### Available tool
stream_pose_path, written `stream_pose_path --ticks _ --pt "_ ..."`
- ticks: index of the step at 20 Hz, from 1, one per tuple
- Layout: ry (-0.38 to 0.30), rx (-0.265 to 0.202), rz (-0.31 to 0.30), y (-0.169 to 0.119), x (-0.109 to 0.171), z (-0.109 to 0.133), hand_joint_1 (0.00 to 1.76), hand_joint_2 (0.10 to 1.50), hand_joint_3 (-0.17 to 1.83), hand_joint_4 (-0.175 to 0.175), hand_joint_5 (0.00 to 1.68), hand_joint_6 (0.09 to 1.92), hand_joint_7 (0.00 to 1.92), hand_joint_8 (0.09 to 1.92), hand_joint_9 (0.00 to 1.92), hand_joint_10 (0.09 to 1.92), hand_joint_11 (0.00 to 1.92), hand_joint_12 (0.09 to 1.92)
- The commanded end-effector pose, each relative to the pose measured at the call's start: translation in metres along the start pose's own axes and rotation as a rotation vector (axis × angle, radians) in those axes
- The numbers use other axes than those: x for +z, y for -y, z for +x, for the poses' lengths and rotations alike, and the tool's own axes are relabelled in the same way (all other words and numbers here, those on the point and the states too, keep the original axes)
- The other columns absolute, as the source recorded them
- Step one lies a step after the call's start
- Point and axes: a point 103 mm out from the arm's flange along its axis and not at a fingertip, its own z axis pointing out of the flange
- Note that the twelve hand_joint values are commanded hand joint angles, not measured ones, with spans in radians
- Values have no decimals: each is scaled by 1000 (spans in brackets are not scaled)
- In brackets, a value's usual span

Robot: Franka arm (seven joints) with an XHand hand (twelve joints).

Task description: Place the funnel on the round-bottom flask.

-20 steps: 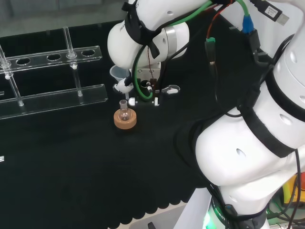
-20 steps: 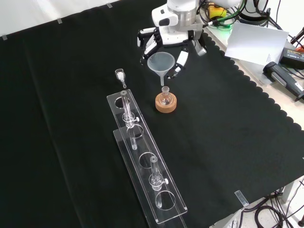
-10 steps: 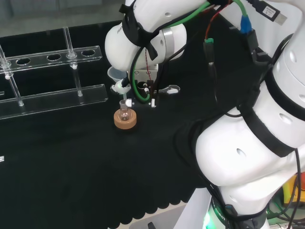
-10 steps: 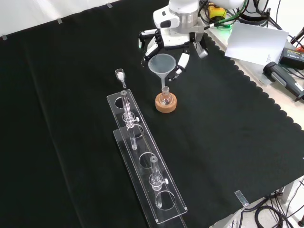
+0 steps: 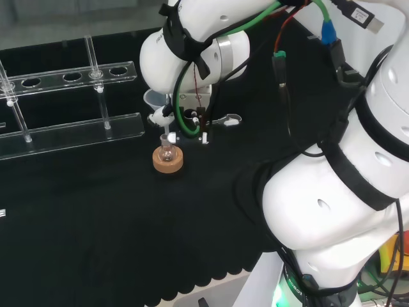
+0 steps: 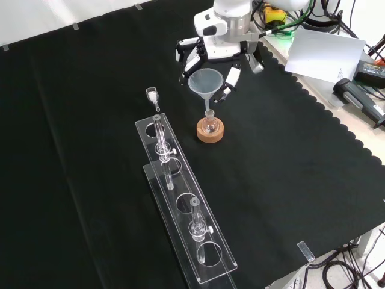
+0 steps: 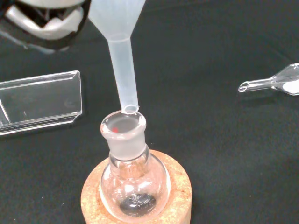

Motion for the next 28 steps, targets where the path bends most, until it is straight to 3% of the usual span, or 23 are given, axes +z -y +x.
stream_pose_path --ticks 1,16,28 --pt "0 4 -1 2 3 3 856 595 713 82 957 524 1178 565 933 321 0 1355" --pt "-2 0 18 5 9 0 856 595 715 82 958 526 1180 564 937 318 0 1354" --pt "9 19 13 8 15 15 855 596 717 81 958 526 1181 563 939 315 0 1353"
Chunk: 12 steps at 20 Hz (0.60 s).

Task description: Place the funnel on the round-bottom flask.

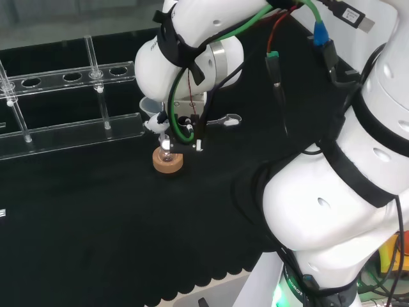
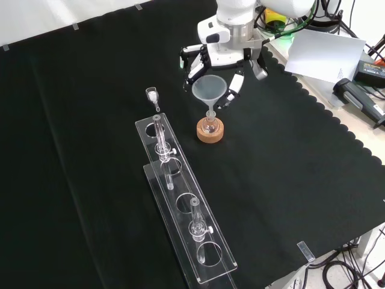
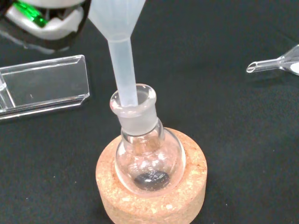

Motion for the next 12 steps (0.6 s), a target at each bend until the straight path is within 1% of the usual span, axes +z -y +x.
stream_pose_path --ticks 1,12 --pt "17 5 -4 -2 1 4 855 596 717 81 958 526 1181 563 939 315 0 1353" --pt "34 19 -11 -6 16 6 856 596 718 81 956 526 1182 562 941 312 0 1352"
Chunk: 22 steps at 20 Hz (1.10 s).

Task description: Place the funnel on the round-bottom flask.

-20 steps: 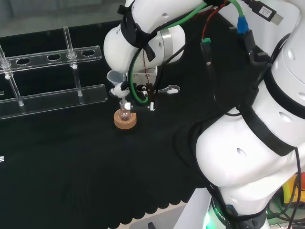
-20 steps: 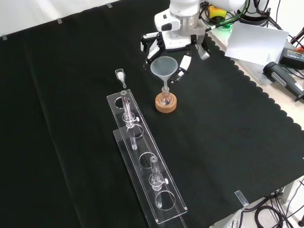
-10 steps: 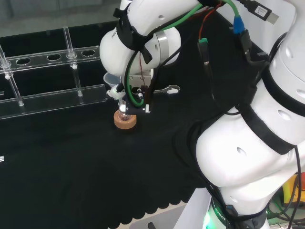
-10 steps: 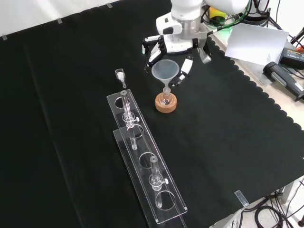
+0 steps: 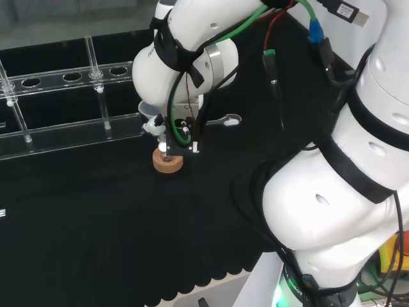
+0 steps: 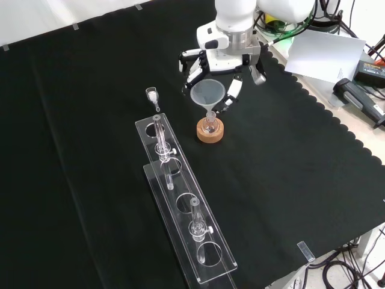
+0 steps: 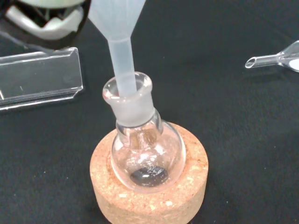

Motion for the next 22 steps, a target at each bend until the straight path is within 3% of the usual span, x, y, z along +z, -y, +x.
stream_pose_path --ticks 1,22 --pt "4 1 -7 -2 6 2 856 596 718 81 956 527 1181 562 941 312 0 1352" --pt "17 8 17 2 14 -10 861 593 719 82 954 528 1180 561 943 307 0 1351"
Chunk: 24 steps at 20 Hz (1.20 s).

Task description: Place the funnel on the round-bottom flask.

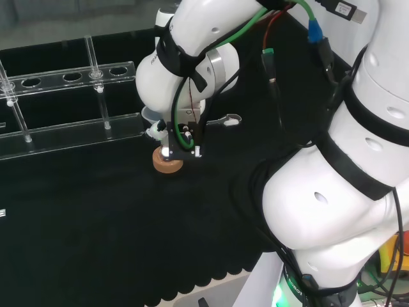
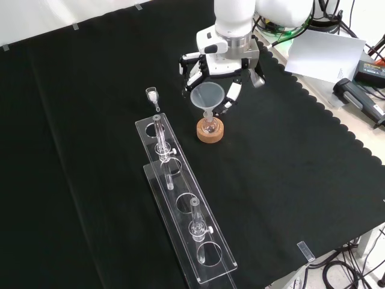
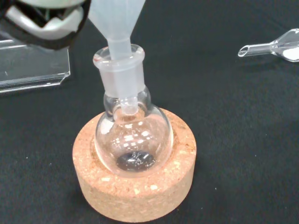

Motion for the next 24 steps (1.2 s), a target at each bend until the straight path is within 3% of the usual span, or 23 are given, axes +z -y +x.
stream_pose_path --ticks 1,8,18,24 --pt "-4 5 10 2 4 -6 861 593 719 82 954 528 1180 561 943 307 0 1351" --pt "-12 8 29 5 9 -4 834 583 718 82 933 523 1171 557 938 301 0 1348" --pt "-23 16 41 8 10 -3 697 582 564 38 674 580 1068 490 905 286 0 1319" --pt "-12 12 47 7 8 -7 633 604 460 15 595 386 994 401 852 309 0 1294"
